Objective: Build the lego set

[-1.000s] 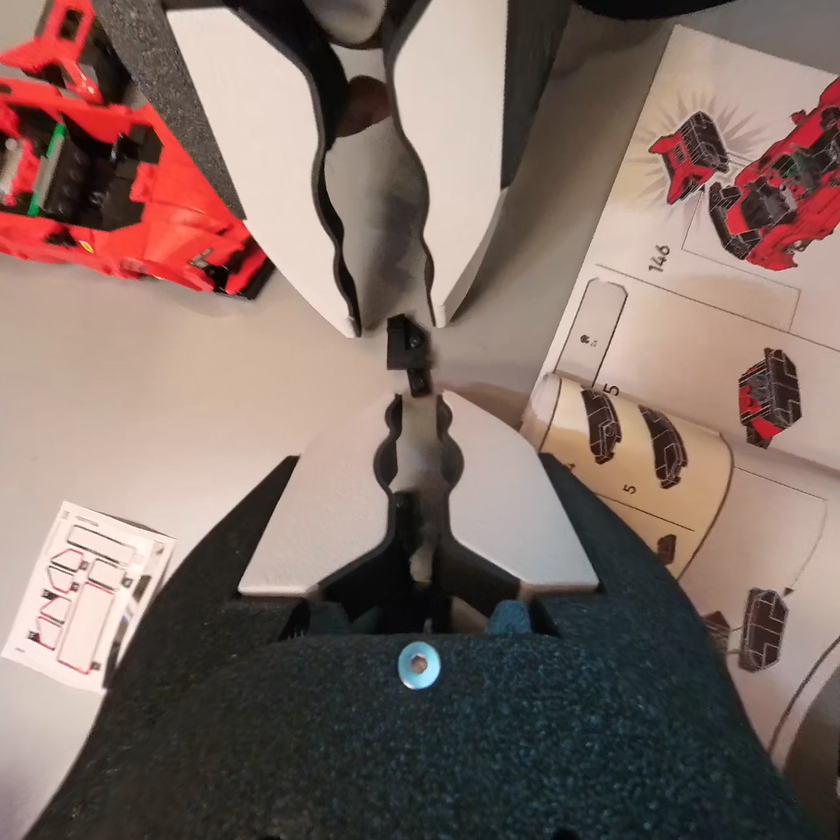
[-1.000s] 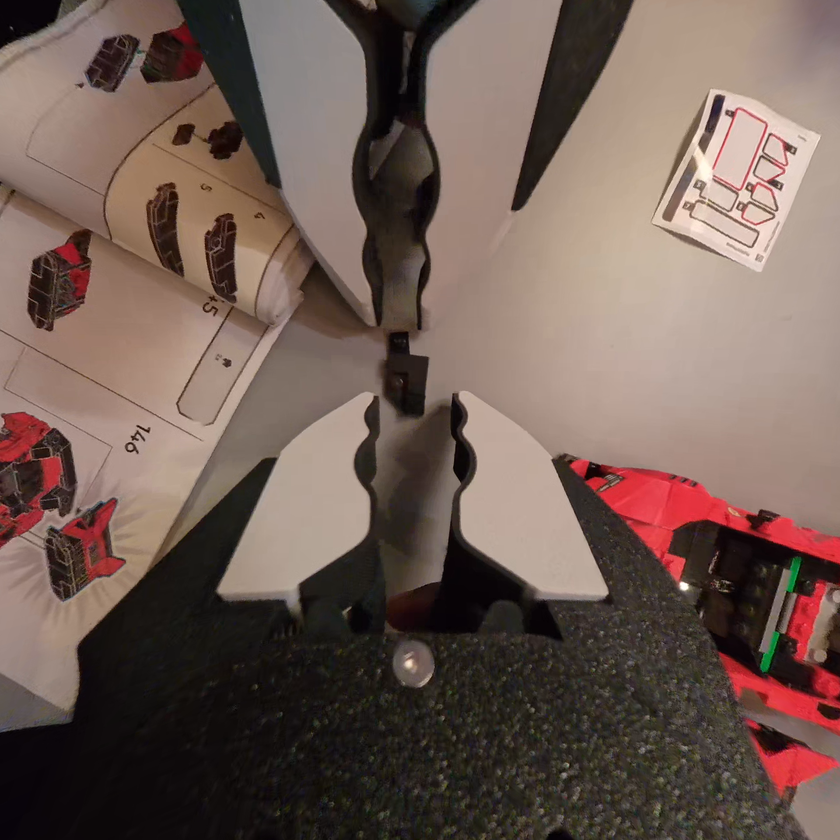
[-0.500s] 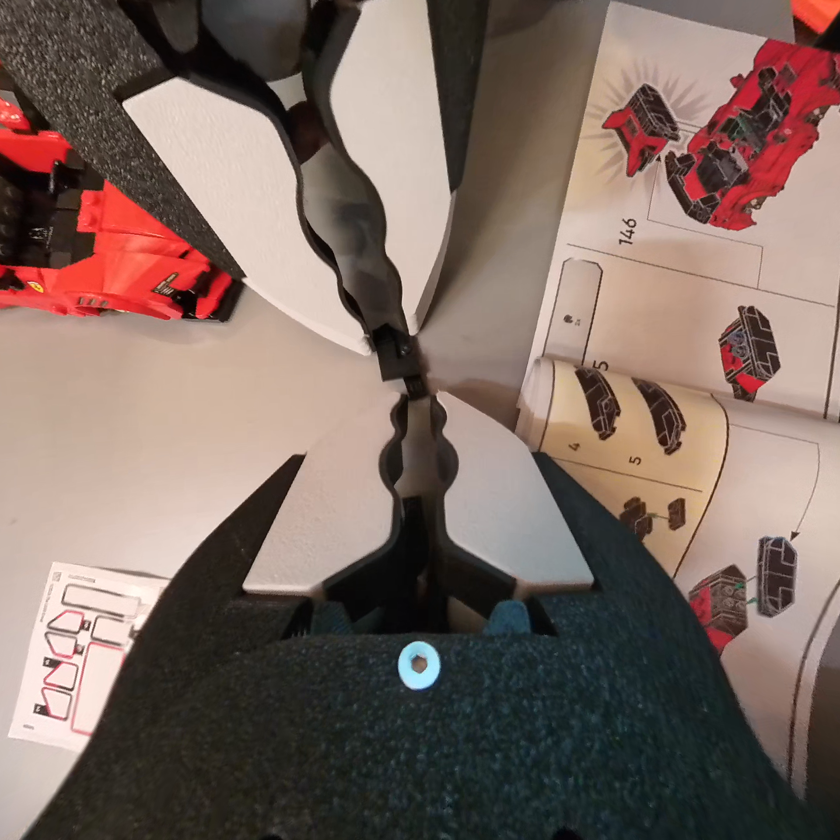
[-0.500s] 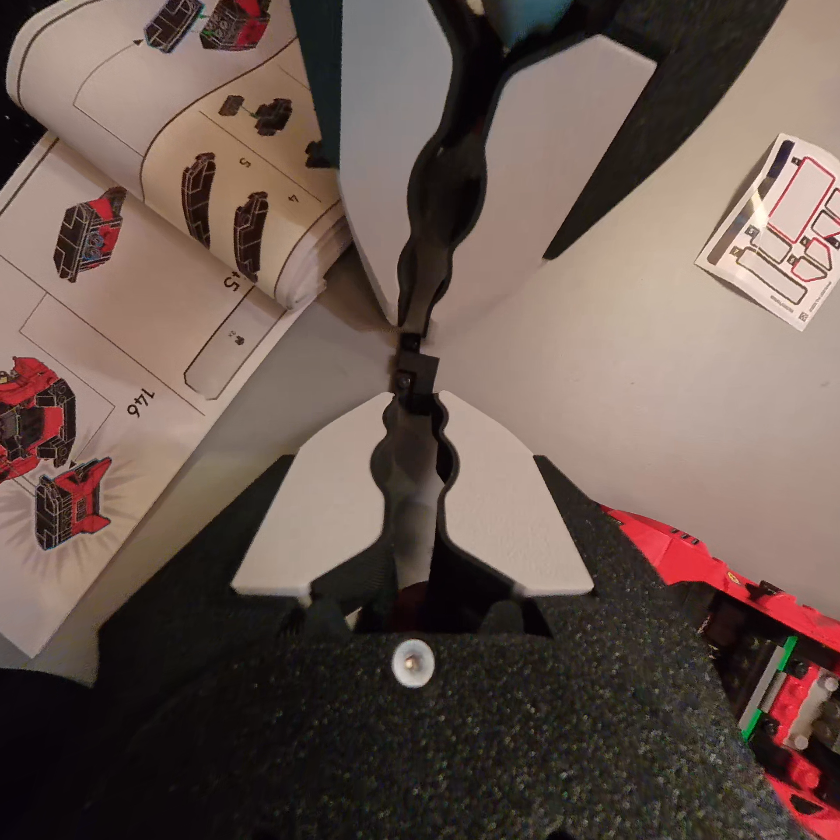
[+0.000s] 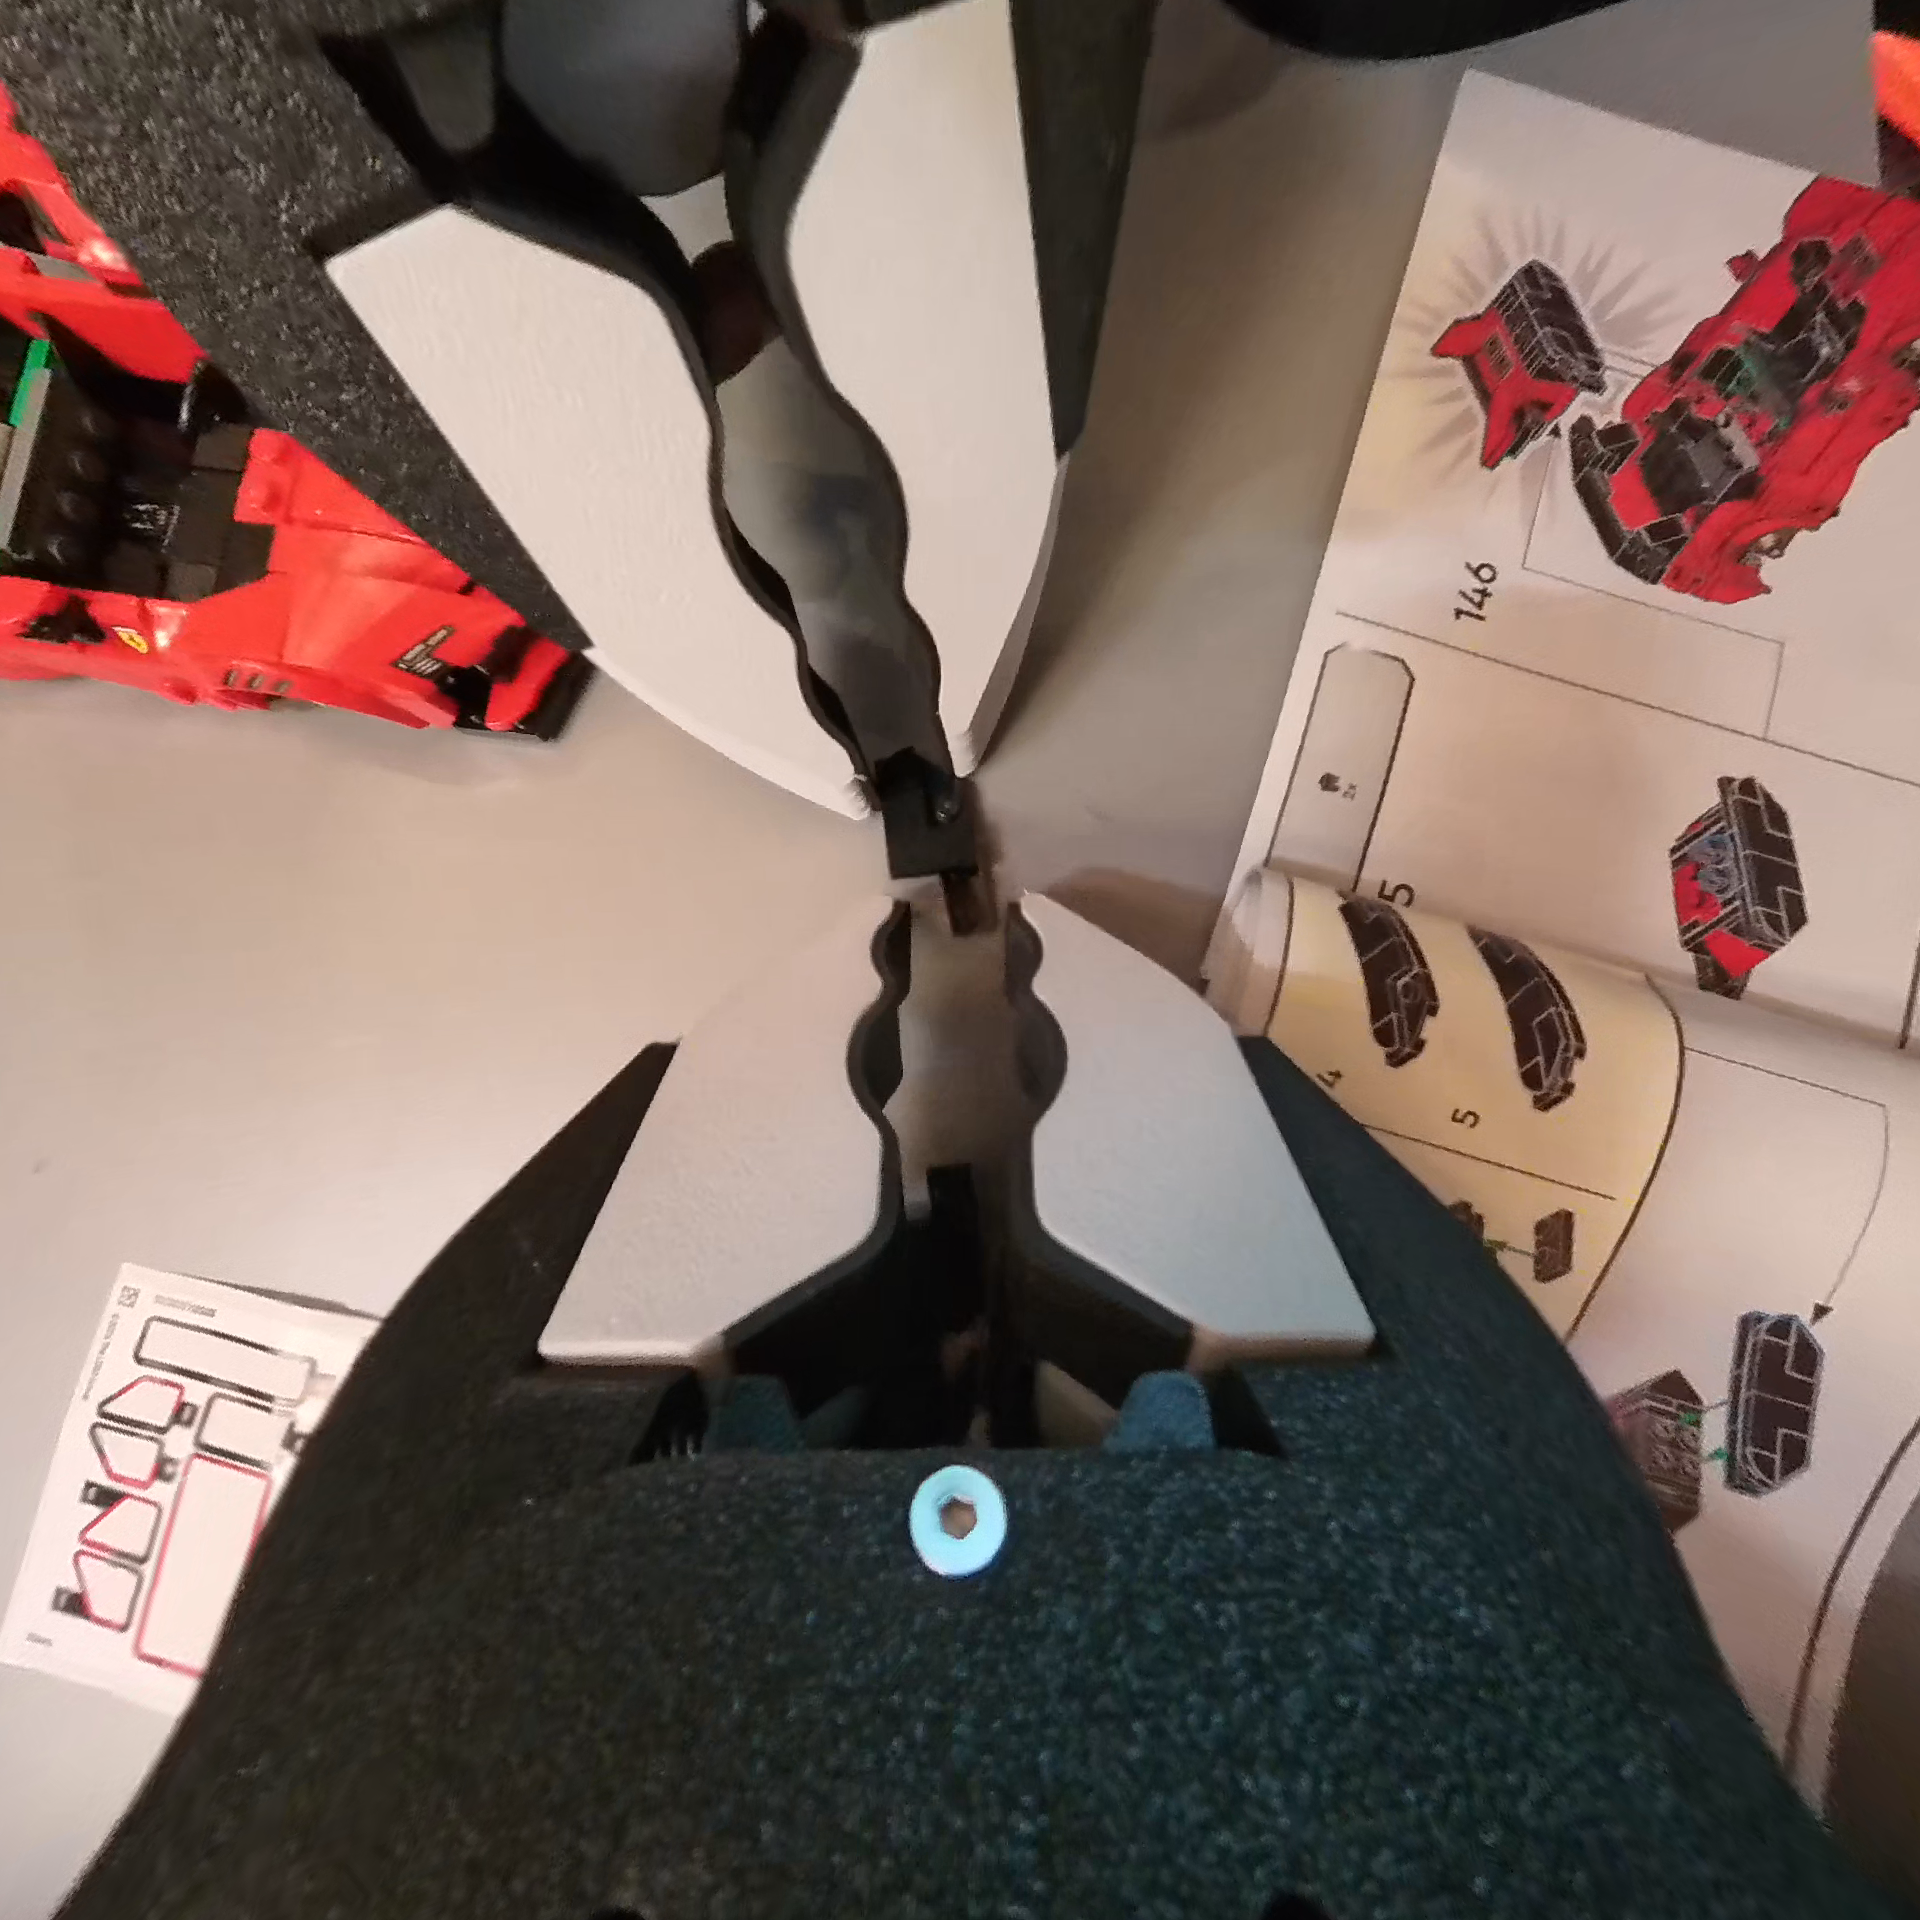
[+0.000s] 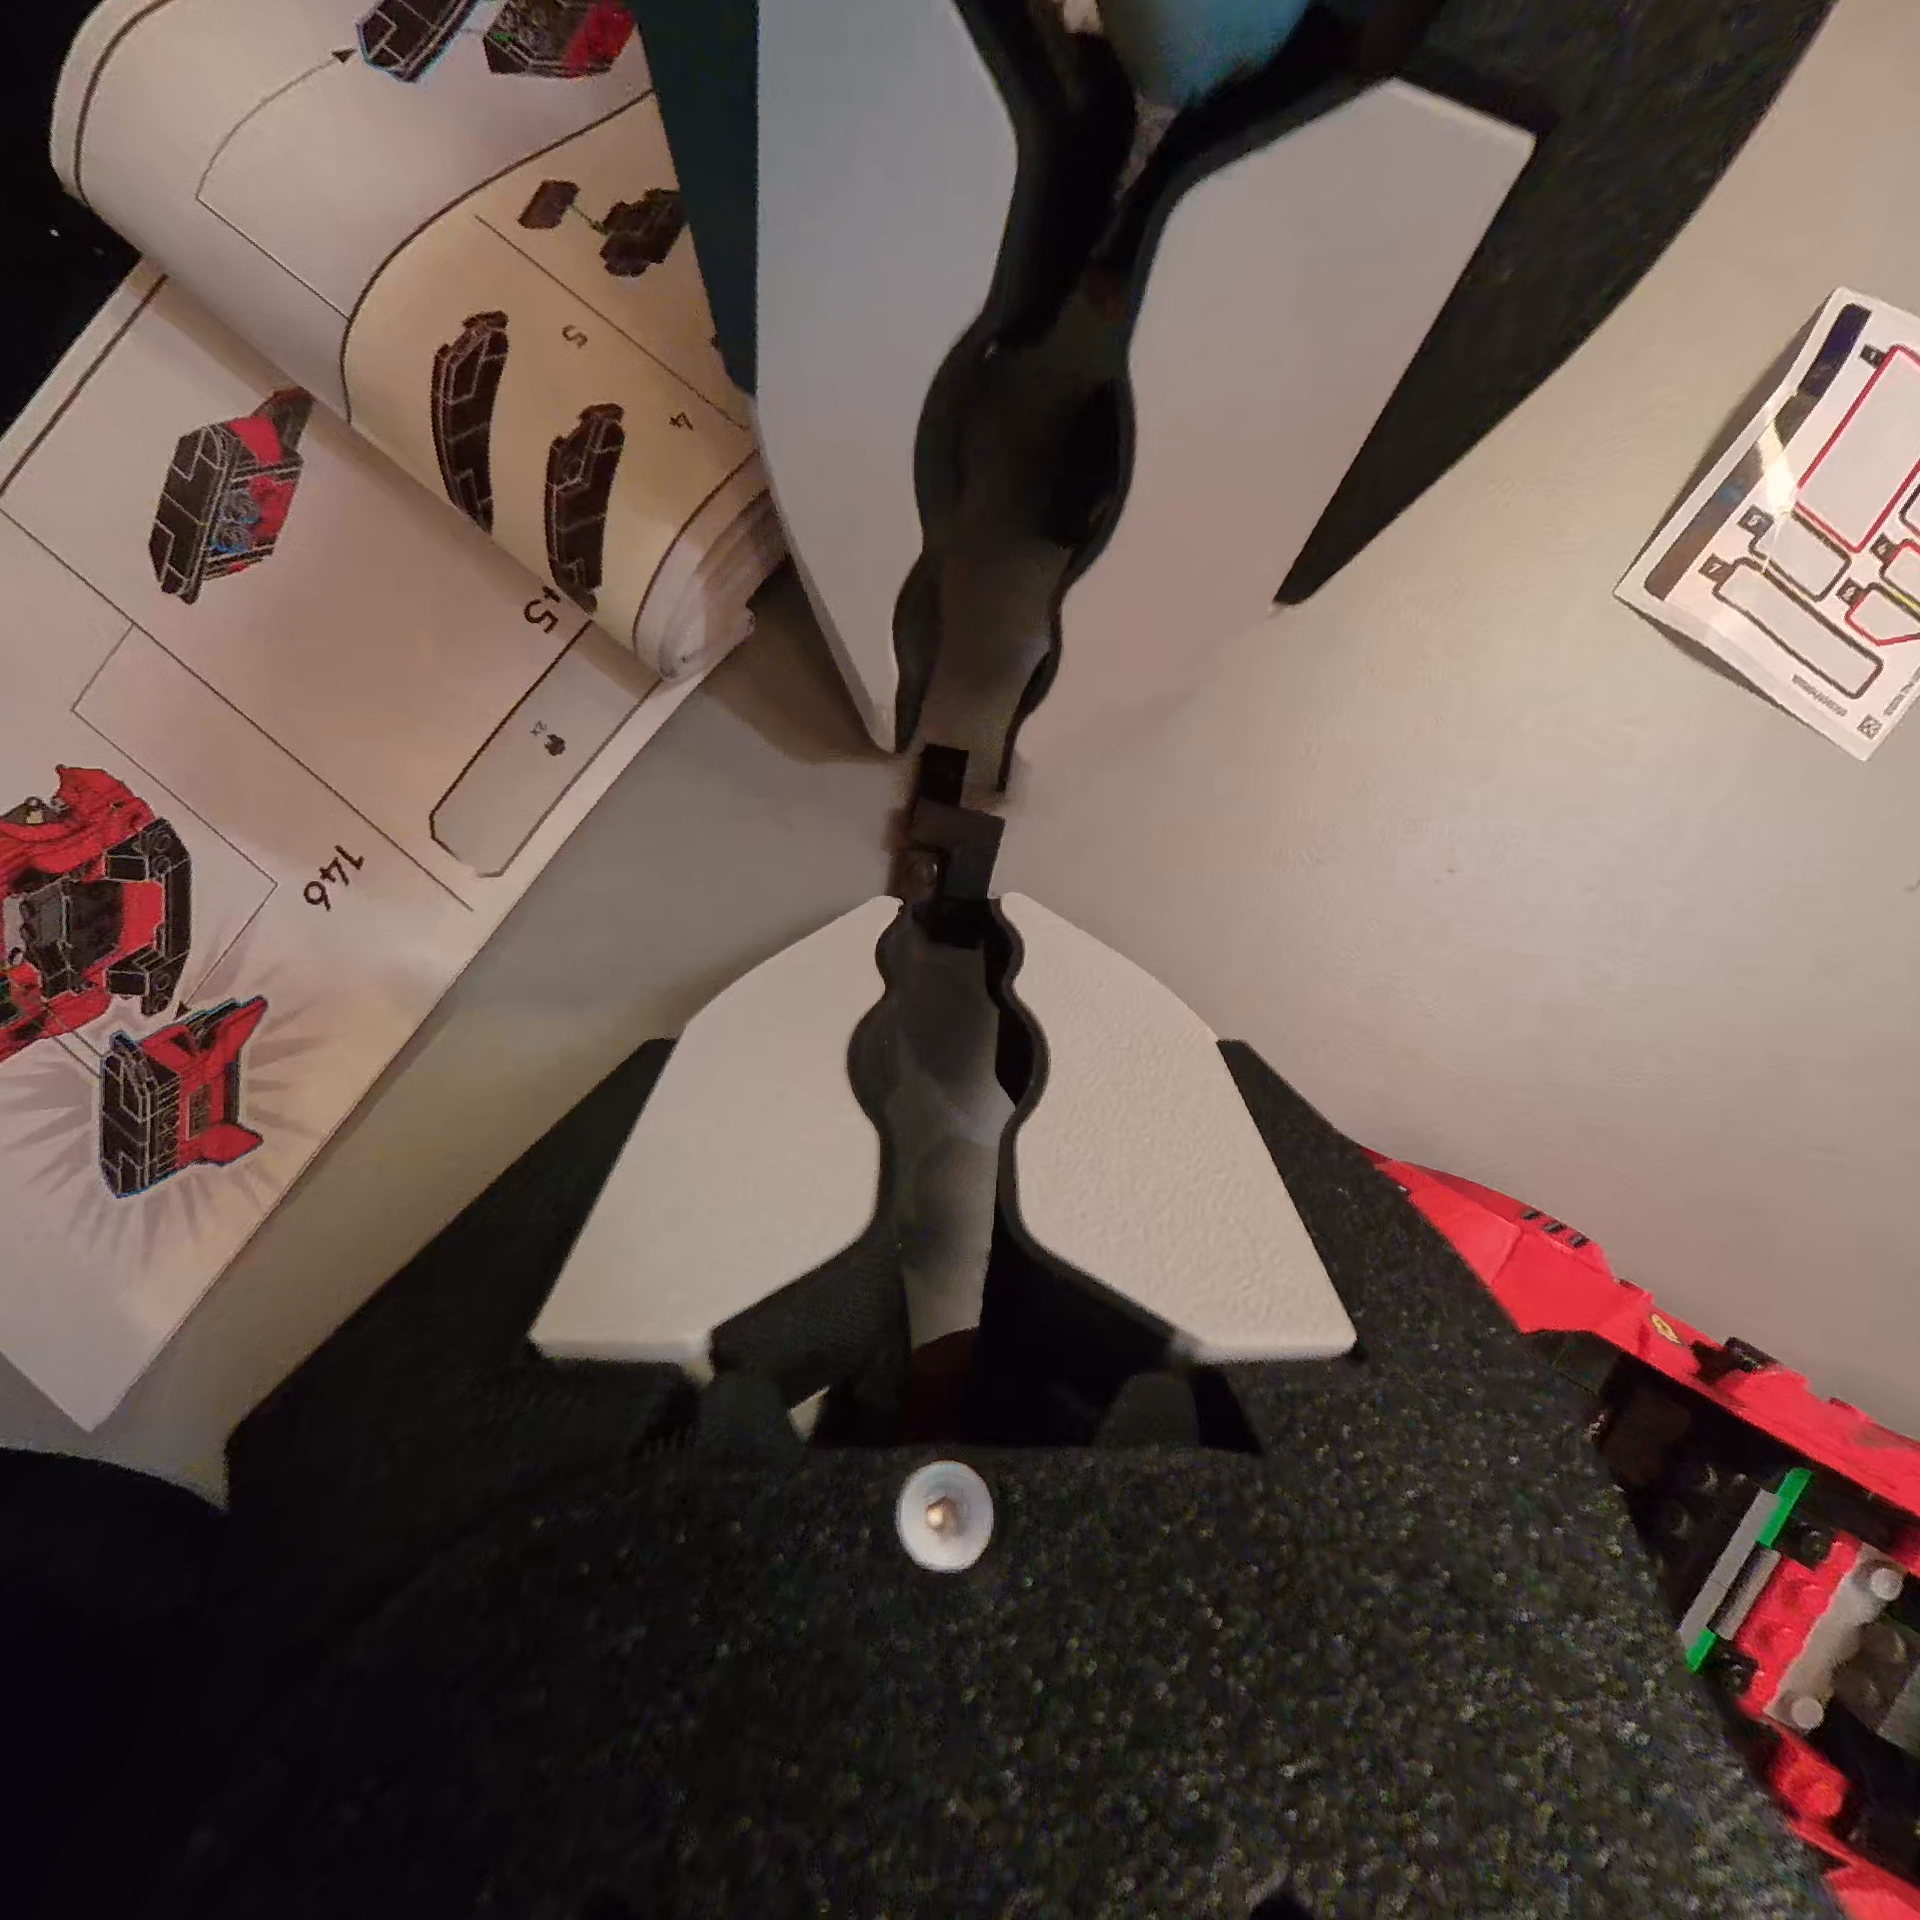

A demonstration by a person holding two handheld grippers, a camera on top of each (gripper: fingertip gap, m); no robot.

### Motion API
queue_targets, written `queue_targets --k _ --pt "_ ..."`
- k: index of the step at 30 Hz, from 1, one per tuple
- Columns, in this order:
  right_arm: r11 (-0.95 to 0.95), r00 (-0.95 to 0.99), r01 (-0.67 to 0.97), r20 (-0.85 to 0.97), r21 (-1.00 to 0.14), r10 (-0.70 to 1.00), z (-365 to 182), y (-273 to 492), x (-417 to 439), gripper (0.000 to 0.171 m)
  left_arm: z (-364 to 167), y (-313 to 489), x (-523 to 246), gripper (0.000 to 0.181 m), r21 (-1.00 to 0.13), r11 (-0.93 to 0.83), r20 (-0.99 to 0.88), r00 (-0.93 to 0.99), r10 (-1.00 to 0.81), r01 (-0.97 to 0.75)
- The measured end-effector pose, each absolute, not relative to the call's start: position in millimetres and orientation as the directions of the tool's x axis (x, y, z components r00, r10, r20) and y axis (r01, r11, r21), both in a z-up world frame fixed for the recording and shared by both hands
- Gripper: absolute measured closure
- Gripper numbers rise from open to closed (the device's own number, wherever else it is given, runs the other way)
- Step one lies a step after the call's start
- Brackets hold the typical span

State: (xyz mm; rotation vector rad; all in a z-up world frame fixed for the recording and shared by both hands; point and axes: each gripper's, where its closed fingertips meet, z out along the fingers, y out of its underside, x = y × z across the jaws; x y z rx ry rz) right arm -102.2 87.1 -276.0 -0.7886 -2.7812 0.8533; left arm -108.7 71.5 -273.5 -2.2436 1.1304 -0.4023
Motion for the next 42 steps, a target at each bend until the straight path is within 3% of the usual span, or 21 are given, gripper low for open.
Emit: queue_targets --k 4,9,13,31,42 --pt "0.7 -0.854 0.447 -0.033 -0.557 0.519 -275.9 86.1 -103.0 0.158 -266.8 68.6 -113.6 0.164 -0.634 -0.454 -0.005 0.591 -0.807 -0.626" --pt "0.702 -0.856 0.444 -0.031 -0.556 0.517 -276.1 85.6 -103.6 0.158 -254.1 74.9 -108.0 0.18 -0.681 -0.38 -0.068 0.57 -0.819 -0.626" --pt "0.703 -0.855 0.447 -0.034 -0.554 0.517 -276.0 85.7 -103.7 0.158 -257.4 79.9 -101.8 0.181 -0.674 -0.363 -0.079 0.551 -0.83 -0.643" --pt "0.705 -0.861 0.448 -0.054 -0.549 0.506 -276.3 85.8 -104.1 0.159 -269.8 78.3 -102.0 0.181 -0.668 -0.55 0.17 0.616 -0.769 -0.502" --pt "0.69 -0.826 0.498 -0.044 -0.525 0.562 -276.5 86.3 -103.6 0.158 -270.4 78.4 -102.3 0.18 -0.646 -0.587 0.171 0.657 -0.734 -0.488"
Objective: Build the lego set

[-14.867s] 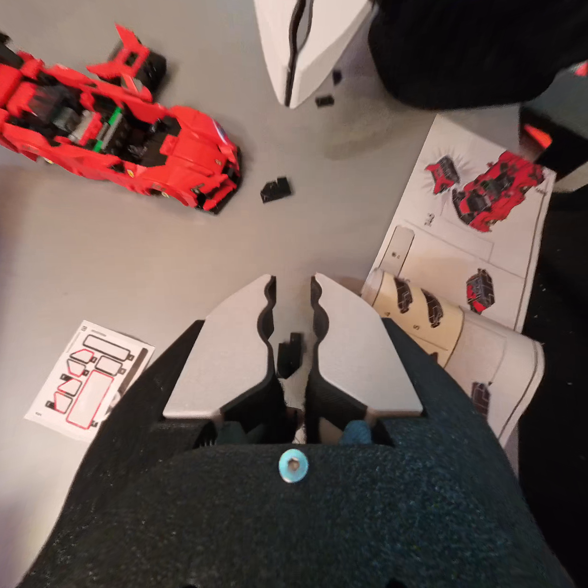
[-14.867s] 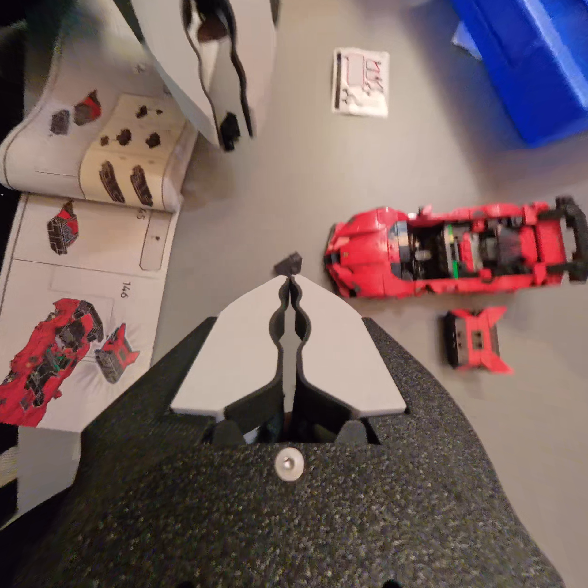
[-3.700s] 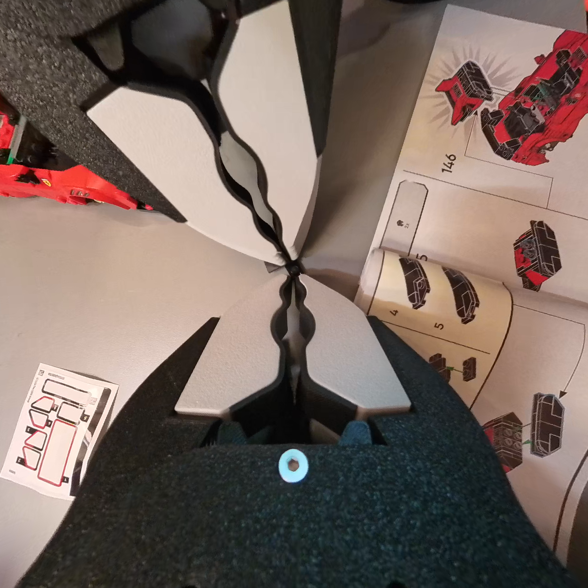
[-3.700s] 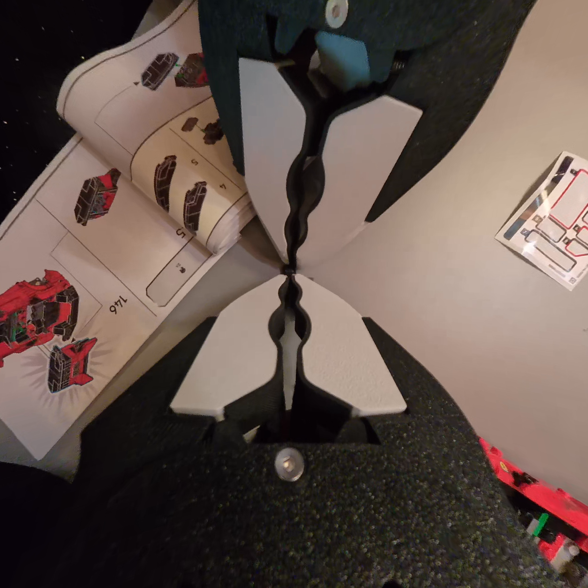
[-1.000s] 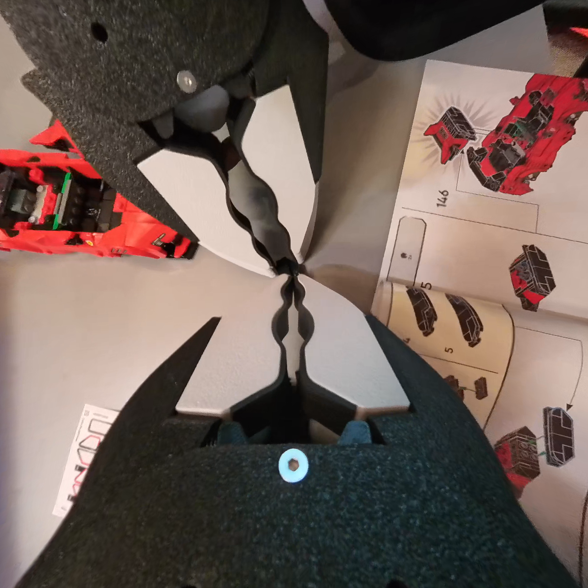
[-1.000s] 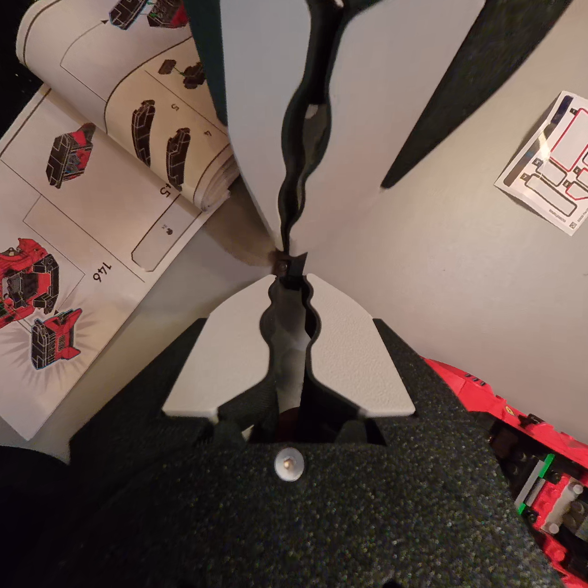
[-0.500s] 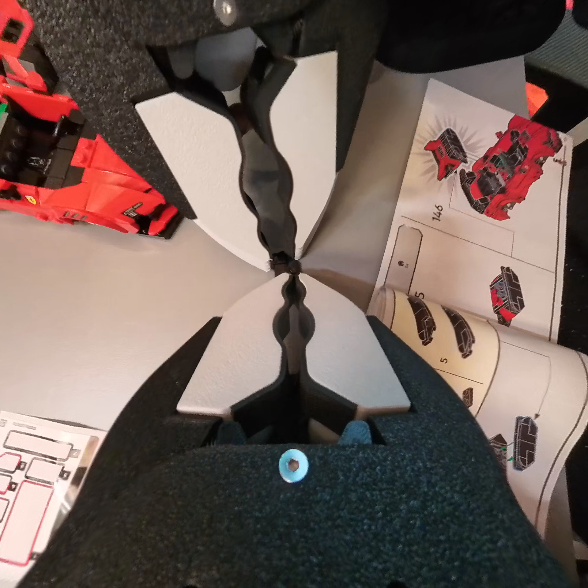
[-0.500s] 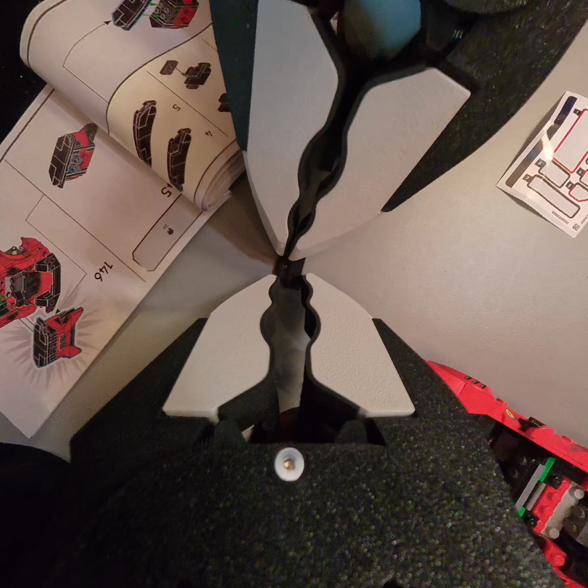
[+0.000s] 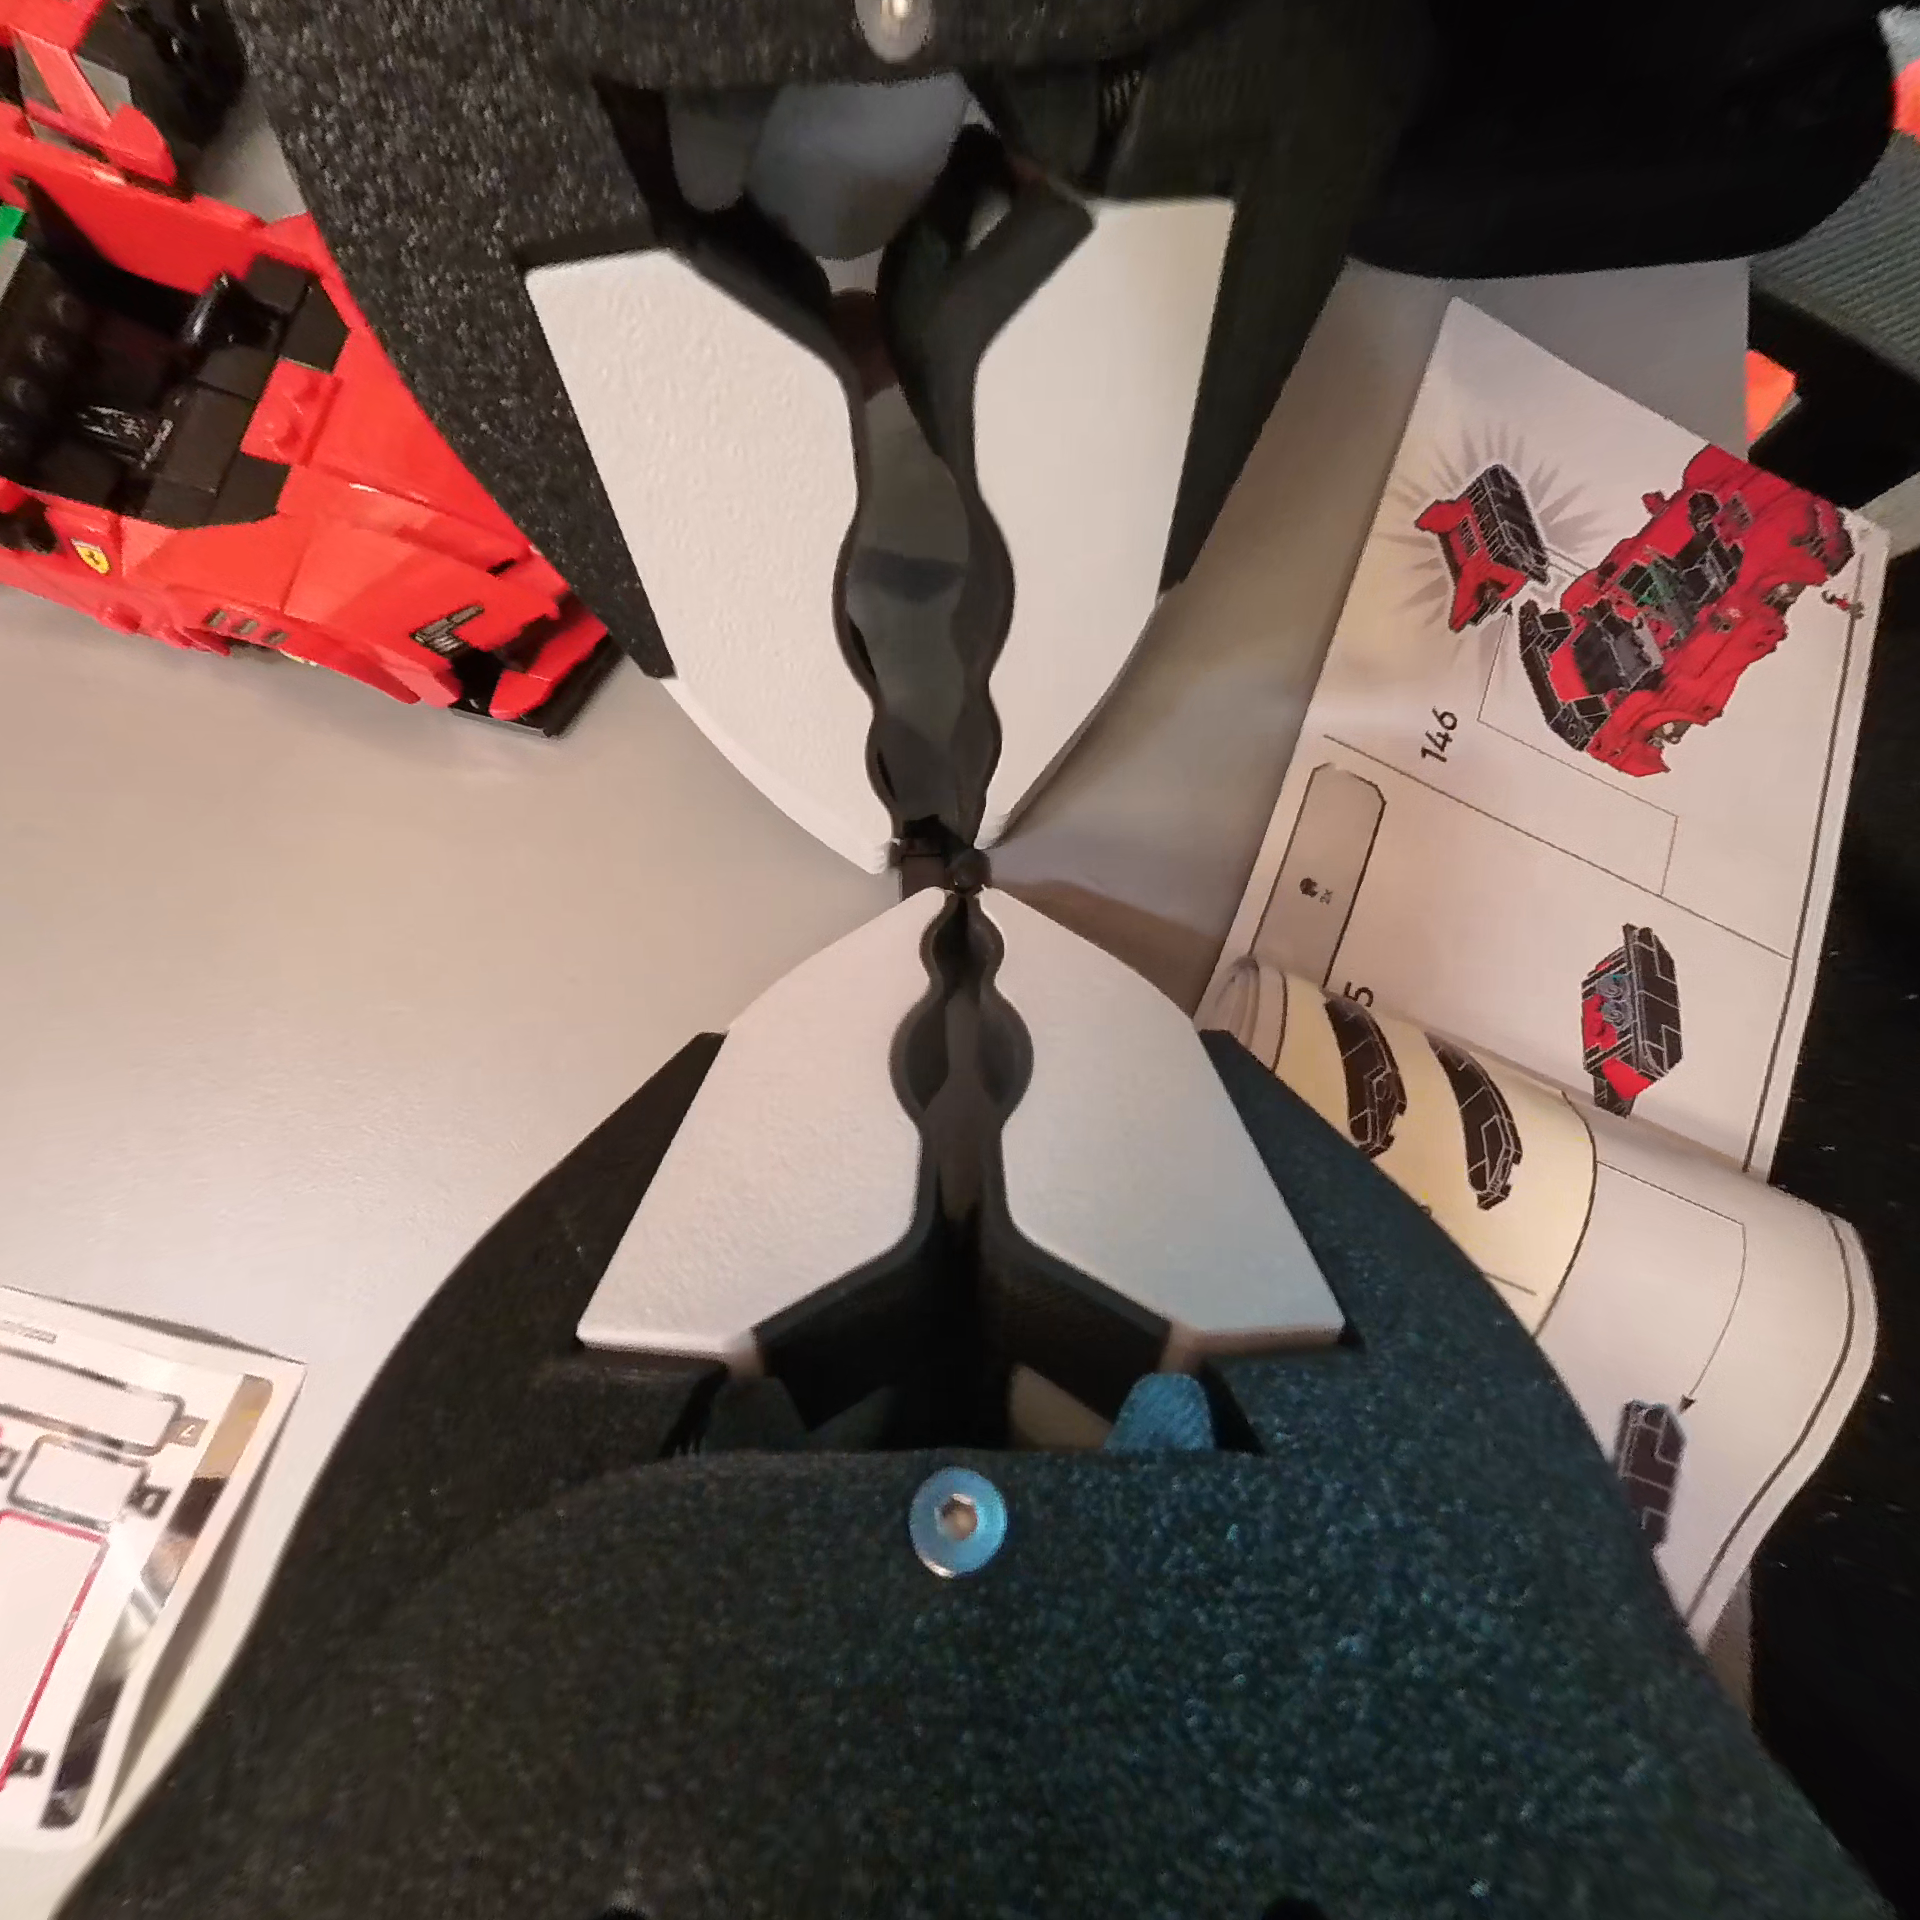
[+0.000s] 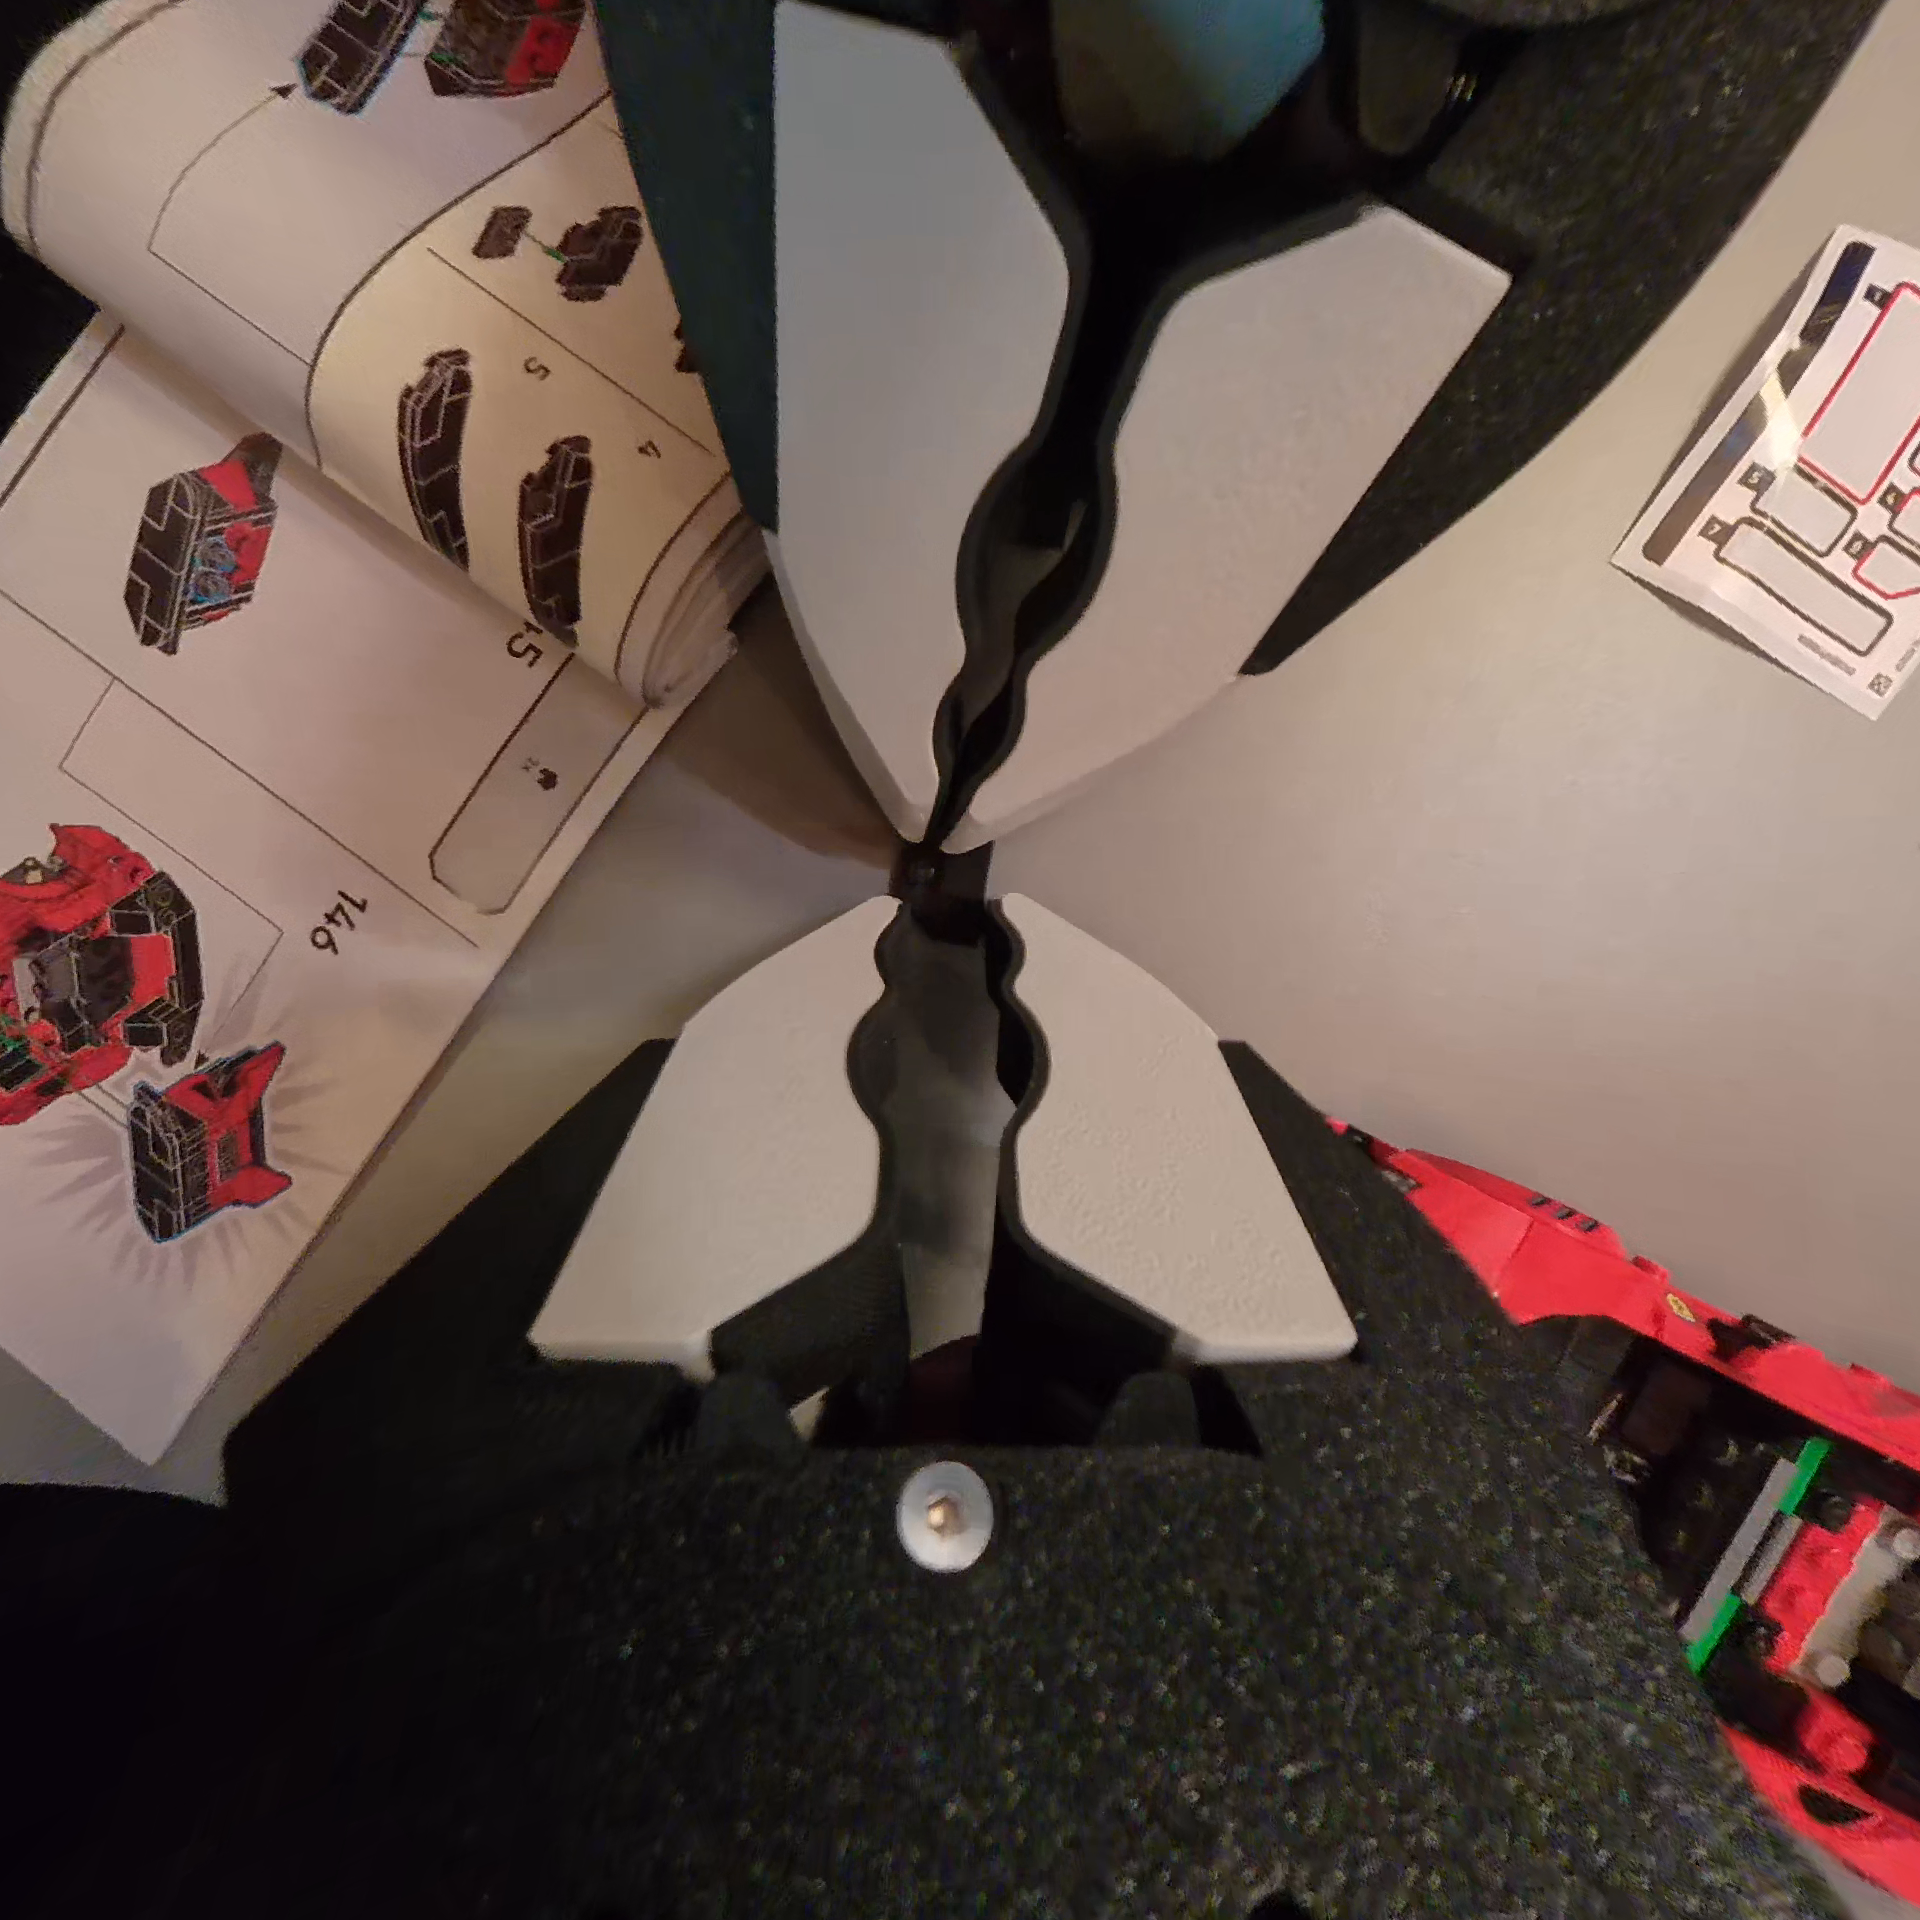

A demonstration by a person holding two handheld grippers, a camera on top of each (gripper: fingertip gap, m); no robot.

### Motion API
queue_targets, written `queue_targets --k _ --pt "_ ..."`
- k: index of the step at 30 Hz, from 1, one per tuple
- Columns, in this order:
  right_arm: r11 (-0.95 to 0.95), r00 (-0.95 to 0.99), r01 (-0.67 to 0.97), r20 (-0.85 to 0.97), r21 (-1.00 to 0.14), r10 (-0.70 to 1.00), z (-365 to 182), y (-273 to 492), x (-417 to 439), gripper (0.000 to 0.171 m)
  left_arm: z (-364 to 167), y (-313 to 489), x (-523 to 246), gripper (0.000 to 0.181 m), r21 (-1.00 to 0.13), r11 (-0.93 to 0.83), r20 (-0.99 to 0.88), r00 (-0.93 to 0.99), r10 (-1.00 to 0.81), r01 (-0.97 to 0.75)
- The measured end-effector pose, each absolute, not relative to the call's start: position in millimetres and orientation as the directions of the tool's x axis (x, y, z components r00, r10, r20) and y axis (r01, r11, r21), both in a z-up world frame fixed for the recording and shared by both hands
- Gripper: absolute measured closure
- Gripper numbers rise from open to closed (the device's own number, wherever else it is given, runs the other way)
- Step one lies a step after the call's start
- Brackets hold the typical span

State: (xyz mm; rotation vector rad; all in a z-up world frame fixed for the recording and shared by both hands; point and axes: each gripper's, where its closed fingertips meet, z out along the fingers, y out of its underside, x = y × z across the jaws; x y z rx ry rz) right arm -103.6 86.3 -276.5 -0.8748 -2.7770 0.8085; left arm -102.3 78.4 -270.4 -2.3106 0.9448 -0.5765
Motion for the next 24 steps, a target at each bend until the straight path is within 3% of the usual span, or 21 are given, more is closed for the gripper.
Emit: queue_targets --k 2,7,12,17,19,24 --pt "0.69 -0.808 0.508 -0.007 -0.516 0.589 -275.5 89.7 -104.4 0.146 -270.1 78.5 -101.9 0.18 -0.65 -0.586 0.17 0.658 -0.733 -0.485" --pt "0.654 -0.778 0.505 0.03 -0.563 0.627 -262.4 89.8 -100.3 0.147 -269.0 78.9 -103.5 0.181 -0.661 -0.574 0.149 0.665 -0.732 -0.483" --pt "0.665 -0.767 0.506 0.066 -0.549 0.638 -265.9 88.8 -99.7 0.149 -258.8 68.5 -112.9 0.163 -0.684 -0.57 0.188 0.645 -0.741 -0.455" --pt "0.626 -0.733 0.535 0.056 -0.568 0.678 -273.1 87.0 -109.3 0.145 -268.7 68.0 -125.3 0.15 -0.673 -0.526 0.078 0.657 -0.75 -0.52" --pt "0.61 -0.726 0.541 0.046 -0.579 0.687 -275.3 85.3 -110.9 0.146 -274.0 69.1 -122.7 0.15 -0.666 -0.496 0.042 0.636 -0.771 -0.557" --pt "0.617 -0.742 0.524 0.04 -0.588 0.669 -275.7 82.7 -110.9 0.154 -274.9 70.2 -117.5 0.173 -0.675 -0.477 0.057 0.605 -0.794 -0.562"
